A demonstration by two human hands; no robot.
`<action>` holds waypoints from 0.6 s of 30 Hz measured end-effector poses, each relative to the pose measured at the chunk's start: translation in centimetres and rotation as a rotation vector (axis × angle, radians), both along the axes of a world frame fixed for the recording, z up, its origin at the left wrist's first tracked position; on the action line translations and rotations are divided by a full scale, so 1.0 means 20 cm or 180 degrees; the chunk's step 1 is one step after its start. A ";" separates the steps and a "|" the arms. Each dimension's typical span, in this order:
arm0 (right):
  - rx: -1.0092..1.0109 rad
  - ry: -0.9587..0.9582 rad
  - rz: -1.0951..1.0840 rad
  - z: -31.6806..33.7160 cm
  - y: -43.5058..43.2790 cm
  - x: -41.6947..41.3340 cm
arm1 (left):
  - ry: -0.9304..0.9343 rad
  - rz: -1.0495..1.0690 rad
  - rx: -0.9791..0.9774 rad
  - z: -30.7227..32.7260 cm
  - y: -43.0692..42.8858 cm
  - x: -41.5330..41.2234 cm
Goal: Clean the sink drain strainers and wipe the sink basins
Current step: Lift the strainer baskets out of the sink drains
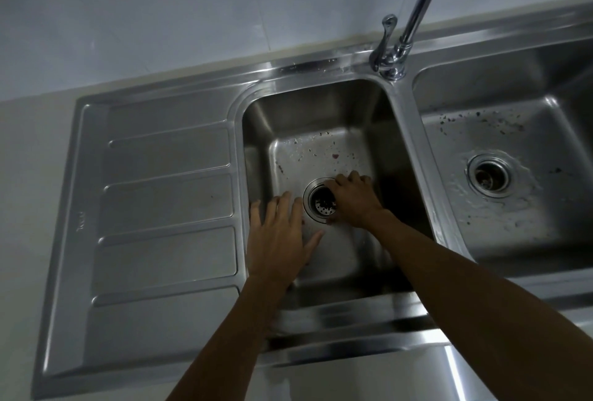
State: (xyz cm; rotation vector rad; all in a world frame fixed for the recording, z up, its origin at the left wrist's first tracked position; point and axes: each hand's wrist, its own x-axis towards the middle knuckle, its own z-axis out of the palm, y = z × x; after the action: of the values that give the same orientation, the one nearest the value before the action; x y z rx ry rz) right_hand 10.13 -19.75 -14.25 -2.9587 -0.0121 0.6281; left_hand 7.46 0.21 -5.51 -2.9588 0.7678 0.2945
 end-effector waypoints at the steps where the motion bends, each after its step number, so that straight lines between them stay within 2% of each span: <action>1: -0.0009 -0.0013 0.0041 0.00 0.00 0.00 | 0.0003 0.0009 0.0008 0.00 0.00 0.00; 12: -0.0346 -0.0291 0.0487 0.03 -0.02 0.02 | -0.0029 0.0018 0.0043 0.00 -0.01 0.00; 18: -0.0318 -0.0493 0.0290 0.11 0.01 -0.01 | -0.0012 0.0041 -0.0187 0.01 -0.01 -0.01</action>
State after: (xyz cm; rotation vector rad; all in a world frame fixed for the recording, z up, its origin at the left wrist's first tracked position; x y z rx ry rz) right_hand 9.85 -19.53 -11.98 -3.1111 -0.1335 0.4197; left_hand 7.28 0.09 -5.29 -3.0192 0.7703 0.2720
